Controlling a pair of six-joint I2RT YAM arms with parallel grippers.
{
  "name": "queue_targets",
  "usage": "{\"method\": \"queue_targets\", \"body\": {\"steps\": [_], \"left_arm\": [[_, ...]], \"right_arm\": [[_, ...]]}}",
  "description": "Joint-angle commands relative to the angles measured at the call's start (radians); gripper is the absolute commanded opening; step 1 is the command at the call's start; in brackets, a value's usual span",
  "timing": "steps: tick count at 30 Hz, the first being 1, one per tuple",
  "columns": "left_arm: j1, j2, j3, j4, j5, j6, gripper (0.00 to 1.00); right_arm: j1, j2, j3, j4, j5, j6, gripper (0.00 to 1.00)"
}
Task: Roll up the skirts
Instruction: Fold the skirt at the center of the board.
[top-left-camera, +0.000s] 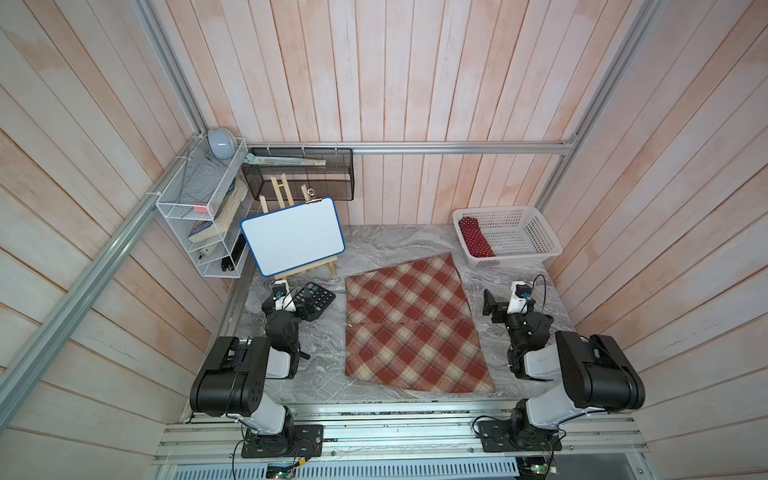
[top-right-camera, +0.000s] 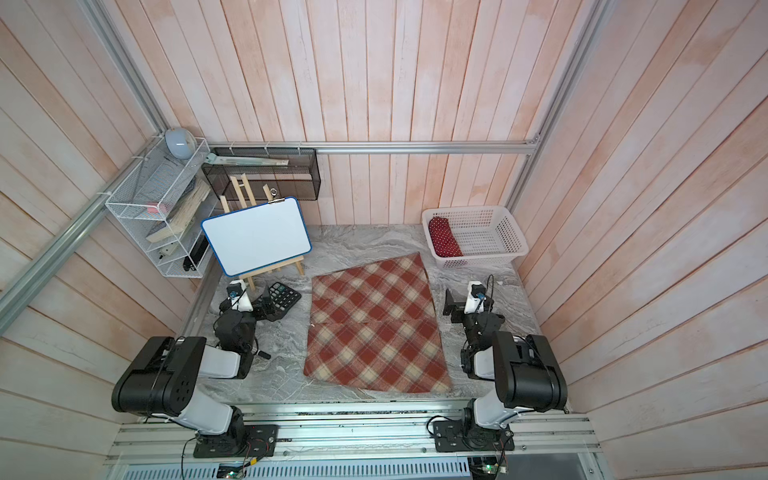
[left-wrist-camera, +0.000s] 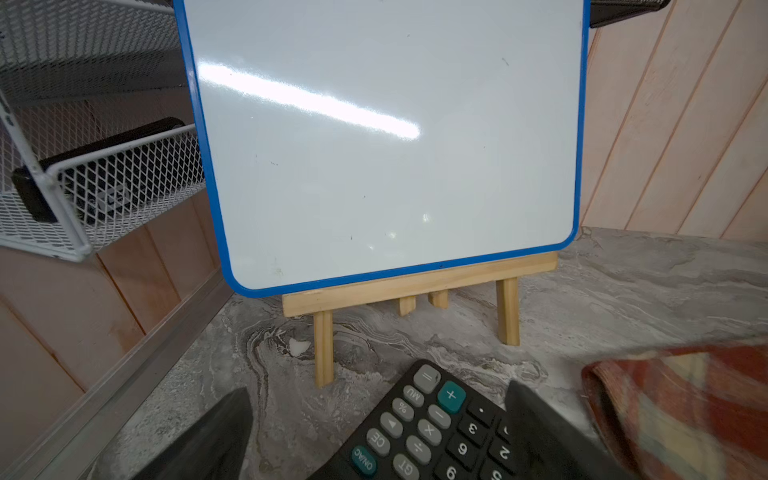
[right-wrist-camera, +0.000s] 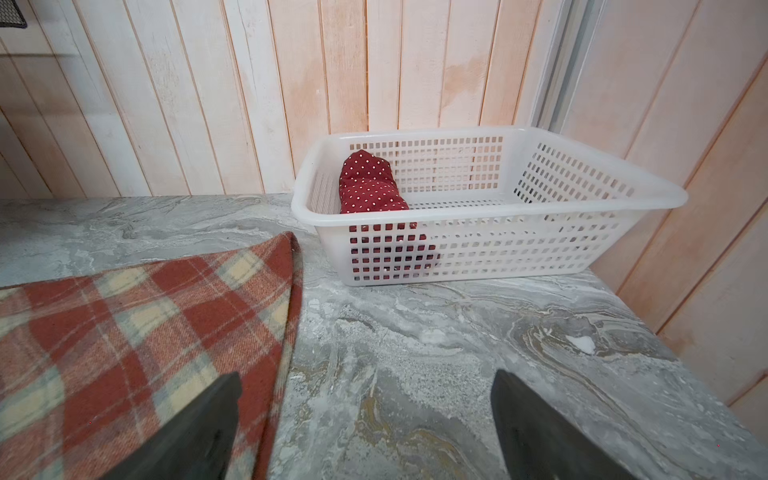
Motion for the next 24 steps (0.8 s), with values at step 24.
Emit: {"method": "queue_targets", "body": {"steps": [24], "left_arm": [[0.008,0.007,0.014,-0.011,-0.007,-0.008,1.0]], "right_arm": [[0.004,0.01,0.015,0.004,0.078,0.021,0.98]]}}
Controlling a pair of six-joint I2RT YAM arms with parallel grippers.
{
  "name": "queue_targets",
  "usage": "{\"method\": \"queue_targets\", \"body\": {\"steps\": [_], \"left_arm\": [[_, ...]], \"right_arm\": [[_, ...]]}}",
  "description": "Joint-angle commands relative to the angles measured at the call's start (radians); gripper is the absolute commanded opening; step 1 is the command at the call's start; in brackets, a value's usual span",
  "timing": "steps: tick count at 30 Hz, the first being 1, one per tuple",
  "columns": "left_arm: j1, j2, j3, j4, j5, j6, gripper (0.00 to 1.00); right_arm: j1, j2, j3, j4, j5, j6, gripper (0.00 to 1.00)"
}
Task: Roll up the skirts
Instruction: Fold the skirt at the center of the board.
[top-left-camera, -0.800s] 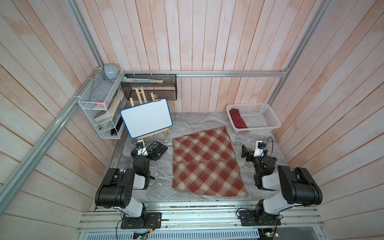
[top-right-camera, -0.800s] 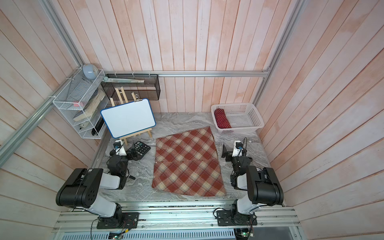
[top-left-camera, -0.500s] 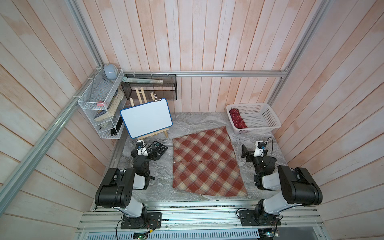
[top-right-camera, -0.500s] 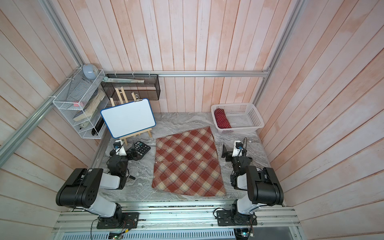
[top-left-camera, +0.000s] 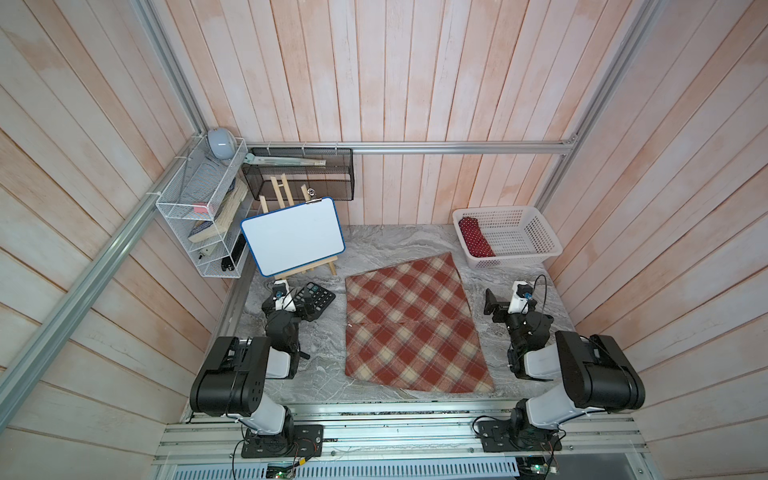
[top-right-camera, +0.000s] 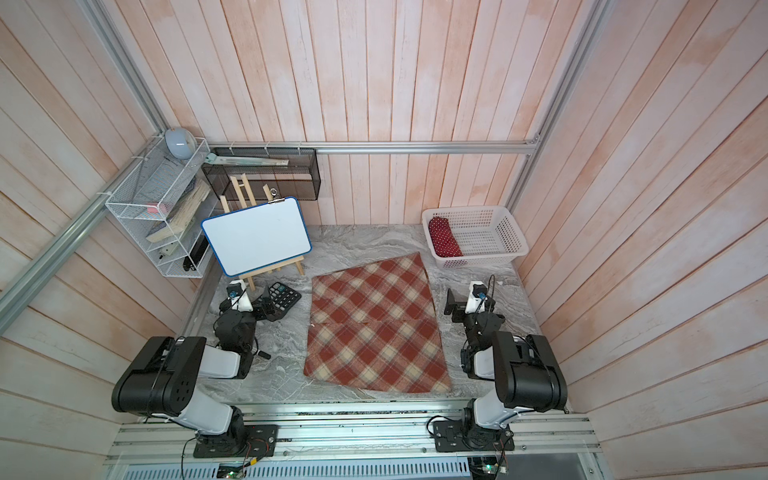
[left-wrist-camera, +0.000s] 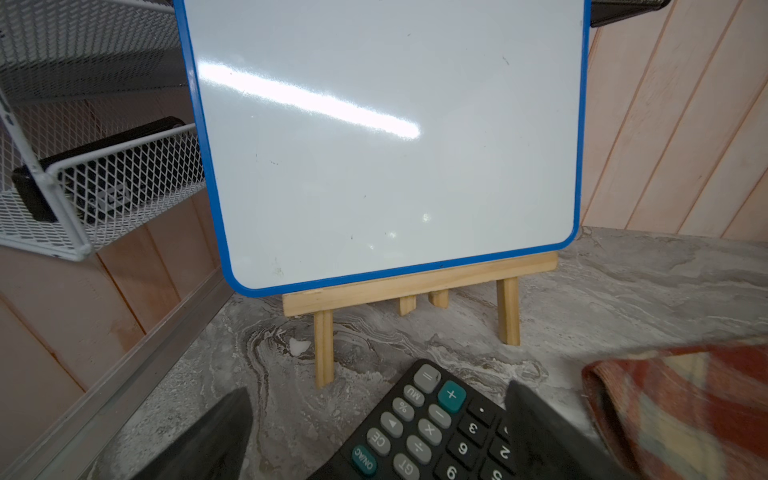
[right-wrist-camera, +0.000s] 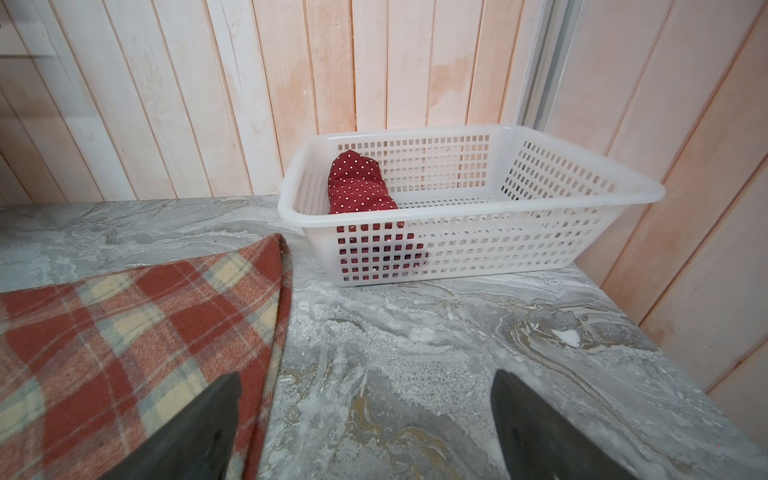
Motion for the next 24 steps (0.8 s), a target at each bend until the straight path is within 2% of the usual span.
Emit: {"method": "queue_targets", "body": {"steps": [1,4,5,7,9,11,13,15,17,19,21,24], "left_arm": [[0.007,0.007,0.014,-0.008,-0.006,-0.008,1.0],[0.007,0.005,0.013,-0.008,-0.007,-0.006,1.0],[0.005,0.001,0.011,-0.001,-0.026,-0.002,1.0],[-0.006,-0.049,0.039,-0.095,-0.027,0.005,1.0],[-0.058,-0.088,0.042,-0.122,-0.102,0.05,1.0],[-0.125,-0.132,0.024,-0.102,-0.17,0.118,1.0],[-0.208,-0.197,0.023,-0.098,-0.281,0.191,1.0],[-0.249,-0.306,0.056,-0.214,-0.285,0.135,1.0],[-0.258,-0.433,0.137,-0.478,-0.232,0.024,0.99],[-0.283,-0.528,0.208,-0.665,-0.189,-0.042,1.0],[-0.363,-0.587,0.27,-0.818,-0.204,-0.072,1.0],[-0.505,-0.632,0.337,-0.953,-0.221,-0.096,1.0]], "right_arm": [[0.003,0.011,0.012,0.008,0.033,0.013,0.98],[0.012,0.011,0.013,0.005,0.057,0.01,0.98],[0.024,0.009,0.016,0.001,0.106,0.011,0.98],[0.052,-0.041,0.05,-0.097,0.167,-0.004,0.98],[0.123,-0.133,0.14,-0.32,0.299,-0.051,0.98],[0.21,-0.207,0.172,-0.363,0.448,-0.078,0.98],[0.295,-0.29,0.267,-0.539,0.53,-0.091,0.98],[0.372,-0.32,0.388,-0.722,0.6,-0.083,0.98],[0.455,-0.309,0.548,-0.973,0.713,-0.067,0.98],[0.533,-0.305,0.668,-1.194,0.738,-0.029,0.98],[0.609,-0.316,0.758,-1.373,0.746,0.082,0.98],[0.632,-0.381,0.78,-1.496,0.519,0.201,0.98]]}}
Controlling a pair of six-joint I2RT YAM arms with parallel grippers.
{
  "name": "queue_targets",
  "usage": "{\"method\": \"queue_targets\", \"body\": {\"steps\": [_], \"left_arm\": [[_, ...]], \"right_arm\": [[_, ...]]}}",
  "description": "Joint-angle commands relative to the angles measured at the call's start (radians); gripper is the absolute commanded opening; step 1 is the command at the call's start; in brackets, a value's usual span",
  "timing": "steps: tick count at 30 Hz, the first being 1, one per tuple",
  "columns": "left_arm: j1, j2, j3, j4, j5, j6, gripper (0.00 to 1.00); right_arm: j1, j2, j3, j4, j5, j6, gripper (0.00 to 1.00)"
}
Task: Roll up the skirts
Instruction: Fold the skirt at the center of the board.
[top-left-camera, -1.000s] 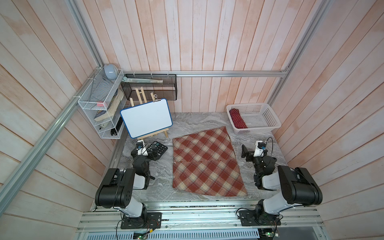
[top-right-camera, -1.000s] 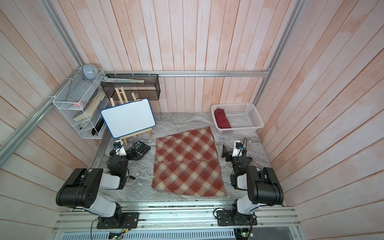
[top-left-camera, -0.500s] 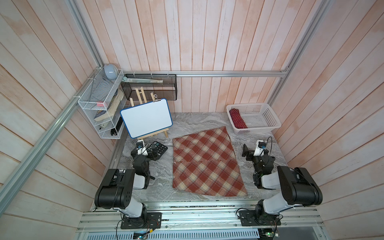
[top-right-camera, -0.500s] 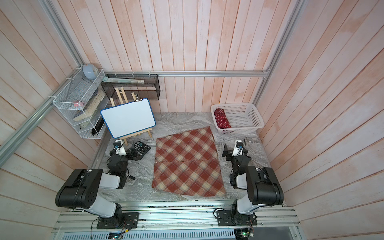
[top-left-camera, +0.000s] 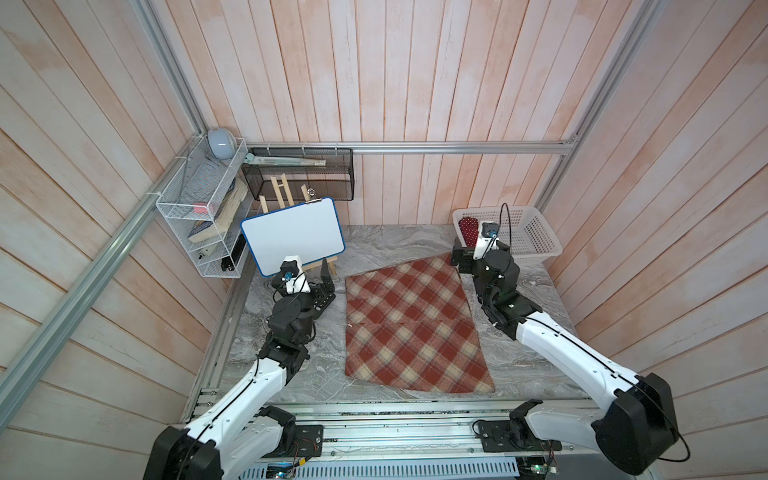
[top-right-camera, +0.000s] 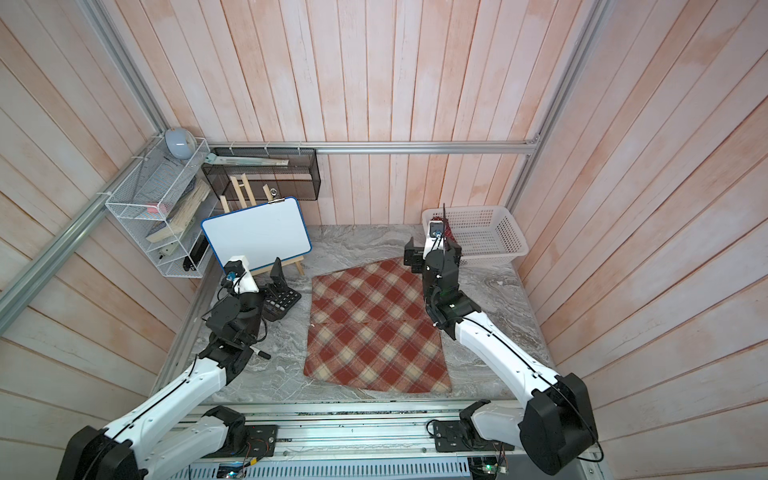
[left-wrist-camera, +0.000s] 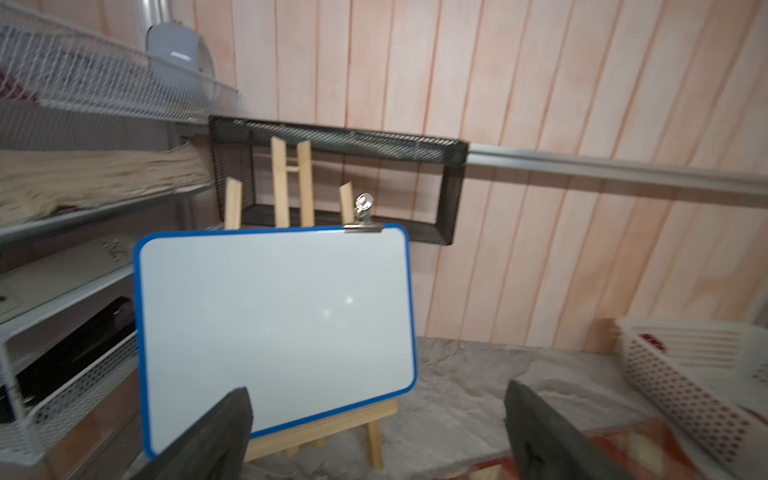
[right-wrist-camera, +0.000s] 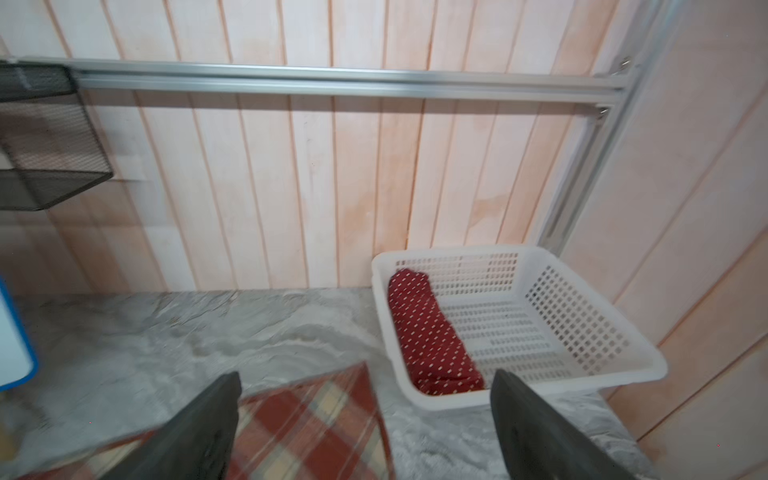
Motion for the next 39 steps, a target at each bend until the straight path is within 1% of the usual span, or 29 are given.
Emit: {"method": "queue_targets", "body": {"steps": [1,2,4,5,7,8,10,11,13,15,16,18,21,24,26,28,29,32,33,35,37,38,39], "left_arm": [[-0.116,-0.031,0.051,-0.311,-0.01,-0.092,1.0],[-0.142,-0.042,0.073,-0.361,0.026,-0.114,1.0],[-0.178,-0.064,0.115,-0.455,0.098,-0.139,1.0],[-0.205,-0.084,0.123,-0.485,0.101,-0.14,1.0],[-0.258,-0.136,0.103,-0.482,0.1,-0.126,1.0],[-0.285,-0.167,0.086,-0.465,0.101,-0.113,1.0],[-0.326,-0.207,0.062,-0.442,0.079,-0.09,1.0],[-0.343,-0.211,0.063,-0.449,0.051,-0.087,1.0],[-0.365,-0.193,0.083,-0.476,0.014,-0.078,1.0],[-0.376,-0.166,0.095,-0.483,0.002,-0.074,1.0],[-0.377,-0.156,0.095,-0.475,-0.001,-0.073,1.0],[-0.38,-0.137,0.084,-0.447,-0.015,-0.071,1.0],[-0.38,-0.105,0.098,-0.43,-0.019,-0.061,1.0],[-0.38,-0.056,0.132,-0.425,-0.065,-0.043,1.0],[-0.38,-0.011,0.172,-0.428,-0.08,-0.024,1.0],[-0.366,0.04,0.21,-0.425,-0.129,-0.032,1.0],[-0.343,0.059,0.22,-0.419,-0.104,-0.044,1.0],[-0.232,0.114,0.245,-0.389,0.005,-0.128,1.0],[-0.219,0.138,0.267,-0.393,0.006,-0.128,1.0],[-0.217,0.204,0.343,-0.458,-0.037,-0.12,1.0],[-0.212,0.284,0.476,-0.607,-0.025,-0.13,1.0],[-0.207,0.31,0.527,-0.663,-0.03,-0.146,1.0],[-0.193,0.331,0.574,-0.718,-0.02,-0.187,1.0]], "right_arm": [[0.008,-0.086,-0.019,-0.325,-0.128,0.171,0.98],[0.008,-0.11,-0.026,-0.366,-0.108,0.229,0.98],[-0.002,-0.136,-0.012,-0.521,-0.049,0.39,0.98],[0.0,-0.15,-0.012,-0.607,-0.017,0.478,0.97],[0.034,-0.174,-0.037,-0.728,0.011,0.623,0.82],[0.076,-0.195,-0.072,-0.759,0.024,0.696,0.82],[0.138,-0.243,-0.169,-0.781,0.021,0.855,0.84],[0.169,-0.271,-0.234,-0.753,0.005,0.924,0.83],[0.196,-0.3,-0.355,-0.716,-0.035,1.04,0.82],[0.217,-0.305,-0.419,-0.708,-0.034,1.103,0.8],[0.239,-0.305,-0.432,-0.723,-0.008,1.128,0.8],[0.269,-0.299,-0.439,-0.753,0.037,1.163,0.79],[0.287,-0.278,-0.444,-0.779,-0.006,1.202,0.78],[0.332,-0.244,-0.445,-0.781,-0.004,1.243,0.77],[0.331,-0.201,-0.42,-0.756,-0.004,1.218,0.77],[0.332,-0.121,-0.36,-0.768,0.004,1.206,0.77],[0.331,-0.088,-0.328,-0.781,0.002,1.192,0.77],[0.327,0.011,-0.205,-0.853,-0.022,1.184,0.77],[0.315,0.038,-0.162,-0.874,-0.047,1.171,0.77],[0.273,0.085,-0.097,-0.887,-0.131,1.106,0.78],[0.201,0.135,-0.04,-0.96,-0.228,1.047,0.79],[0.173,0.148,-0.024,-1.002,-0.252,1.028,0.79],[0.137,0.149,-0.013,-1.049,-0.276,1.015,0.79]]}}
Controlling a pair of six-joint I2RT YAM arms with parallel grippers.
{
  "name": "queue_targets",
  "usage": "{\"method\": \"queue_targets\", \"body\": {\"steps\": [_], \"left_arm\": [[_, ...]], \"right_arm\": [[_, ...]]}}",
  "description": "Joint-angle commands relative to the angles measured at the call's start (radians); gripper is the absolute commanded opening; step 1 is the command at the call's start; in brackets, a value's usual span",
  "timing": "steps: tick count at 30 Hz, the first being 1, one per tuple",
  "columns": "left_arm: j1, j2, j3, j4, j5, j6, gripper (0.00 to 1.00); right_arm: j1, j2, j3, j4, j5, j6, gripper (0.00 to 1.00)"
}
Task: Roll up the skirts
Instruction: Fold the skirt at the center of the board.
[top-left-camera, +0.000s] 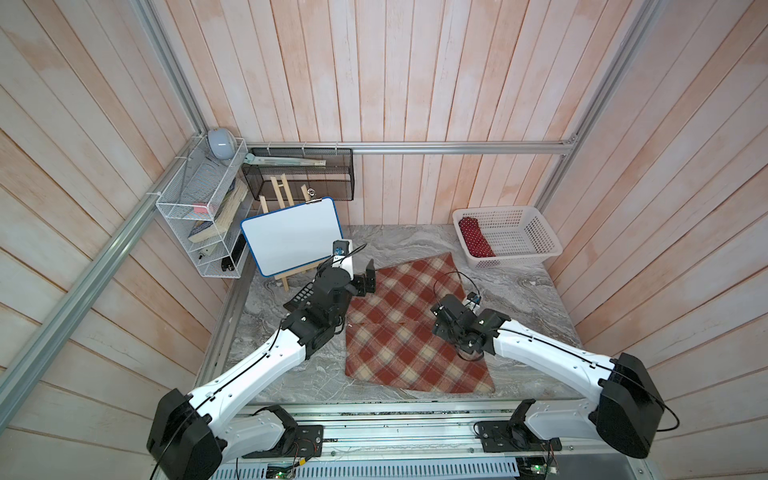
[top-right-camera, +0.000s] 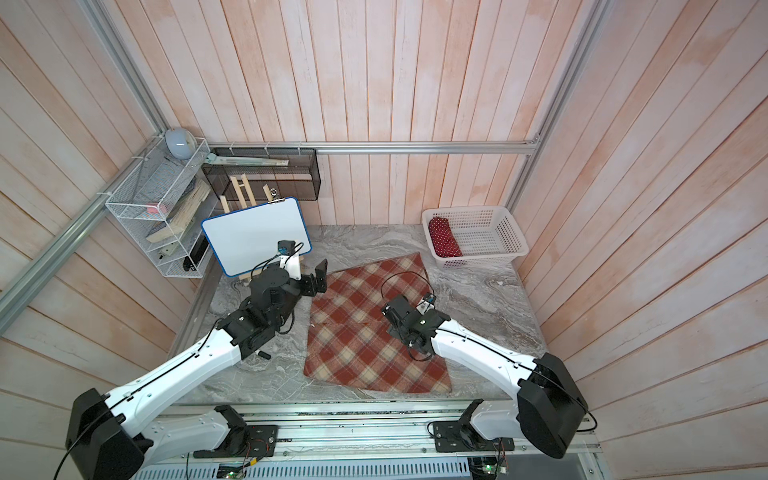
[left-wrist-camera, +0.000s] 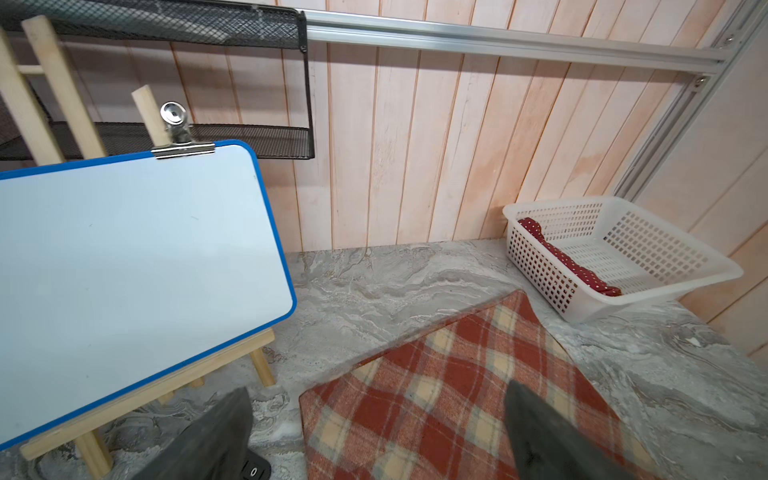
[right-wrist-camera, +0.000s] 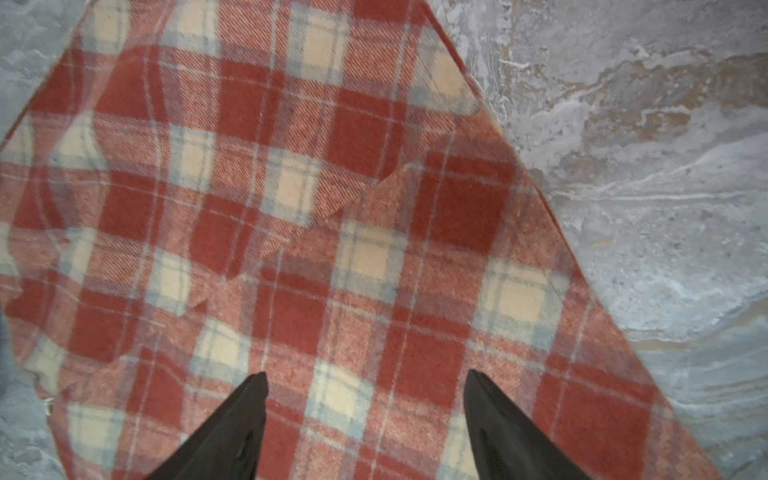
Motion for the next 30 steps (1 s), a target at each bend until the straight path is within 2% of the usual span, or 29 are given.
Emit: {"method": "queue_targets", "body": {"steps": [1,3,7,9,12,15,17,20,22,26,30], "left_arm": [[0.05,0.044,0.153,-0.205,0.057,-0.12,1.0],[0.1,0.053,0.228,-0.269,0.132,-0.192,1.0],[0.126,0.148,0.464,-0.435,0.144,-0.127,1.0],[0.167,0.215,0.568,-0.504,0.184,-0.123,1.0],[0.239,0.274,0.661,-0.517,0.261,-0.144,1.0],[0.294,0.288,0.682,-0.443,0.321,-0.127,1.0],[0.32,0.322,0.729,-0.46,0.33,-0.104,1.0],[0.367,0.331,0.732,-0.454,0.367,-0.151,1.0],[0.387,0.321,0.712,-0.433,0.394,-0.174,1.0],[0.389,0.332,0.714,-0.444,0.403,-0.177,1.0],[0.389,0.324,0.692,-0.473,0.408,-0.247,1.0]], "right_arm": [[-0.1,0.004,0.035,-0.212,-0.13,-0.084,0.79],[-0.151,-0.05,0.074,-0.236,-0.176,-0.098,0.79],[-0.214,-0.066,0.121,-0.327,-0.242,-0.118,0.79],[-0.203,-0.055,0.123,-0.376,-0.266,-0.112,0.74],[-0.145,-0.089,0.092,-0.416,-0.29,-0.033,0.73],[-0.069,-0.158,0.019,-0.447,-0.263,0.092,0.74],[-0.038,-0.216,-0.06,-0.426,-0.263,0.167,0.74],[-0.002,-0.287,-0.168,-0.384,-0.254,0.302,0.73],[0.005,-0.312,-0.218,-0.328,-0.263,0.302,0.68],[0.063,-0.267,-0.207,-0.376,-0.264,0.316,0.69],[0.104,-0.252,-0.263,-0.371,-0.301,0.347,0.69]]}}
